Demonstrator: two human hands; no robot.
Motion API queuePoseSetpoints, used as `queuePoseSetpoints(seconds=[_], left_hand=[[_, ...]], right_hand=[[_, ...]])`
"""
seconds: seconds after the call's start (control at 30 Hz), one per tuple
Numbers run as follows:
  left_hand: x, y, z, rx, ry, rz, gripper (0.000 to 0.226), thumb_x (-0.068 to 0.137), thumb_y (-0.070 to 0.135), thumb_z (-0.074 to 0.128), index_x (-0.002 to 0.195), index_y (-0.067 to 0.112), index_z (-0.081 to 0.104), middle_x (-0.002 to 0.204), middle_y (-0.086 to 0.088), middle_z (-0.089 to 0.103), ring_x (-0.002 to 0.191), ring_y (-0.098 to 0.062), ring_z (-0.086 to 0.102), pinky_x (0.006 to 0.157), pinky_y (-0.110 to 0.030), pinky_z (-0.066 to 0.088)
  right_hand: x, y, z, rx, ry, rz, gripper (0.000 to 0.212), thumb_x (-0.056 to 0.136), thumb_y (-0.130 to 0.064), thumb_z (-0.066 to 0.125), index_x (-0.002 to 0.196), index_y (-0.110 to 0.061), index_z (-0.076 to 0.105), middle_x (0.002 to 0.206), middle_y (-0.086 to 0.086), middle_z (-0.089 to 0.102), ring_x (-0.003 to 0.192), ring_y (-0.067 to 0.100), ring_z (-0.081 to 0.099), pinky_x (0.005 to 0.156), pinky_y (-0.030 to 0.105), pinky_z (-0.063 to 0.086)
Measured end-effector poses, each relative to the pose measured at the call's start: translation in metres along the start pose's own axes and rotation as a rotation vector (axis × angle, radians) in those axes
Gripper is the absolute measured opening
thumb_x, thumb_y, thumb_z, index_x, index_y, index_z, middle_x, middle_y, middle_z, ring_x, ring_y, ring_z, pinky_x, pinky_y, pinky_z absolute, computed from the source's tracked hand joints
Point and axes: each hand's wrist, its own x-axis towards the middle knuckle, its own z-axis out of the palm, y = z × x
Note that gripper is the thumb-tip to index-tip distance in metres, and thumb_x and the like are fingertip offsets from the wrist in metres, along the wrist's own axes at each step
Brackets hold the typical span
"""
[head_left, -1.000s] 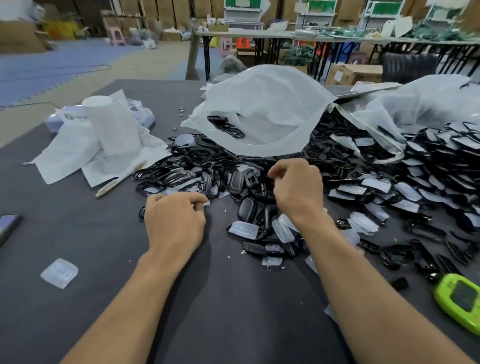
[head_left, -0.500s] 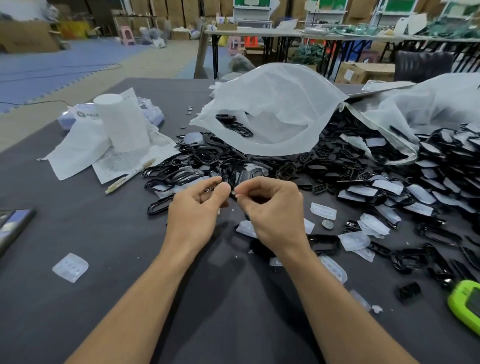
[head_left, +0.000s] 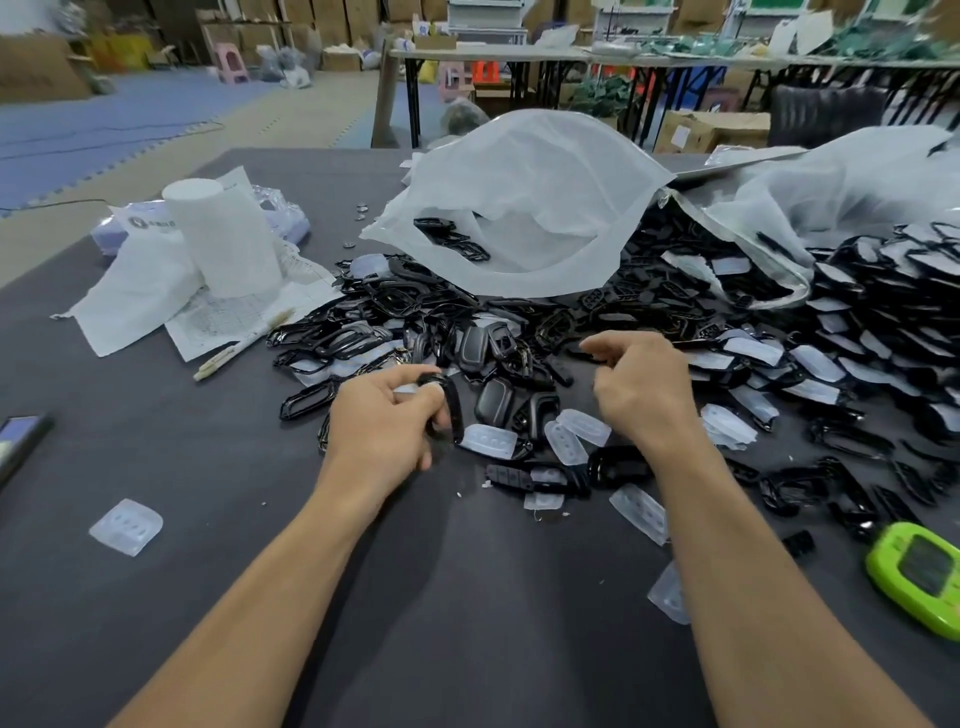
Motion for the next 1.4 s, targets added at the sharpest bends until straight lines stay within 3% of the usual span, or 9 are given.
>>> queuePoseSetpoints(seconds=[0.17, 0.3, 0.43, 0.53, 0.6, 0.87, 1.1, 1.27, 1.4], left_hand=[[-0.001, -0.006, 0.001, 0.243, 0.027, 0.07, 0.014, 0.09, 0.024, 0.07, 0.081, 0.032, 0.077, 0.053, 0.002, 0.068, 0.037, -0.007, 0.05, 0.044, -0.015, 0.041], [-0.001, -0.004, 0.001, 0.181, 0.019, 0.056, 0.013, 0.092, 0.021, 0.073, 0.091, 0.032, 0.079, 0.061, 0.004, 0.072, 0.038, -0.013, 0.06, 0.042, -0.015, 0.044], [0.004, -0.001, 0.001, -0.04, 0.021, -0.036, 0.019, 0.095, 0.007, 0.069, 0.103, 0.022, 0.078, 0.073, -0.004, 0.077, 0.046, -0.025, 0.068, 0.043, -0.024, 0.051], [0.005, 0.004, 0.003, -0.19, 0.014, -0.081, 0.021, 0.097, 0.003, 0.067, 0.102, 0.021, 0.076, 0.075, -0.003, 0.078, 0.051, -0.023, 0.072, 0.044, -0.022, 0.052], [0.005, 0.007, 0.003, -0.245, 0.011, -0.089, 0.02, 0.097, 0.004, 0.067, 0.103, 0.021, 0.076, 0.078, -0.005, 0.079, 0.056, -0.023, 0.074, 0.046, -0.022, 0.054], [0.002, 0.012, 0.0, -0.351, 0.021, -0.105, 0.022, 0.104, 0.01, 0.057, 0.109, 0.017, 0.077, 0.081, -0.005, 0.078, 0.061, -0.024, 0.073, 0.05, -0.026, 0.056], [0.003, 0.014, -0.001, -0.372, 0.022, -0.118, 0.03, 0.105, 0.008, 0.051, 0.107, 0.021, 0.077, 0.083, -0.007, 0.079, 0.061, -0.024, 0.073, 0.051, -0.027, 0.057], [0.002, 0.014, -0.001, -0.349, 0.042, -0.101, 0.031, 0.104, 0.007, 0.051, 0.102, 0.021, 0.079, 0.08, -0.005, 0.079, 0.064, -0.021, 0.073, 0.053, -0.026, 0.058], [0.001, 0.016, 0.0, -0.371, 0.05, -0.096, 0.03, 0.103, 0.004, 0.055, 0.099, 0.019, 0.08, 0.076, -0.005, 0.075, 0.066, -0.018, 0.073, 0.054, -0.024, 0.056]], right_hand=[[0.011, -0.009, 0.019, -0.165, -0.184, -0.048, 0.042, 0.092, -0.015, 0.065, 0.129, -0.034, 0.07, 0.127, 0.0, 0.071, 0.119, 0.025, 0.062, 0.105, 0.041, 0.051], [0.006, -0.011, 0.024, -0.173, -0.085, -0.008, 0.036, 0.093, -0.006, 0.06, 0.113, -0.03, 0.078, 0.106, 0.001, 0.077, 0.098, 0.025, 0.07, 0.087, 0.035, 0.057], [-0.011, -0.019, 0.024, 0.241, 0.047, -0.036, 0.022, 0.093, -0.012, 0.066, 0.095, -0.027, 0.082, 0.07, -0.008, 0.074, 0.064, 0.011, 0.068, 0.066, 0.028, 0.056], [-0.03, -0.037, 0.034, 0.632, -0.138, 0.012, 0.012, 0.084, -0.011, 0.079, 0.076, -0.021, 0.08, 0.062, 0.004, 0.073, 0.052, 0.012, 0.063, 0.055, 0.028, 0.052], [-0.038, -0.046, 0.043, 0.733, -0.242, 0.029, 0.011, 0.084, -0.012, 0.079, 0.073, -0.014, 0.077, 0.06, 0.011, 0.07, 0.047, 0.015, 0.055, 0.05, 0.027, 0.046], [-0.044, -0.055, 0.051, 0.835, -0.292, 0.1, 0.025, 0.089, -0.008, 0.075, 0.067, -0.02, 0.074, 0.054, 0.006, 0.059, 0.055, 0.021, 0.047, 0.057, 0.033, 0.038], [-0.042, -0.055, 0.042, 0.831, -0.211, 0.089, 0.015, 0.087, -0.005, 0.075, 0.073, -0.011, 0.073, 0.047, -0.003, 0.056, 0.043, 0.006, 0.045, 0.047, 0.015, 0.041], [-0.042, -0.055, 0.043, 0.854, -0.245, 0.075, 0.021, 0.087, -0.005, 0.073, 0.07, -0.017, 0.071, 0.054, 0.007, 0.063, 0.044, 0.013, 0.046, 0.044, 0.019, 0.039], [-0.047, -0.057, 0.044, 0.725, -0.288, -0.031, 0.015, 0.085, -0.012, 0.071, 0.072, -0.018, 0.071, 0.061, 0.008, 0.071, 0.046, 0.016, 0.053, 0.051, 0.028, 0.043]])
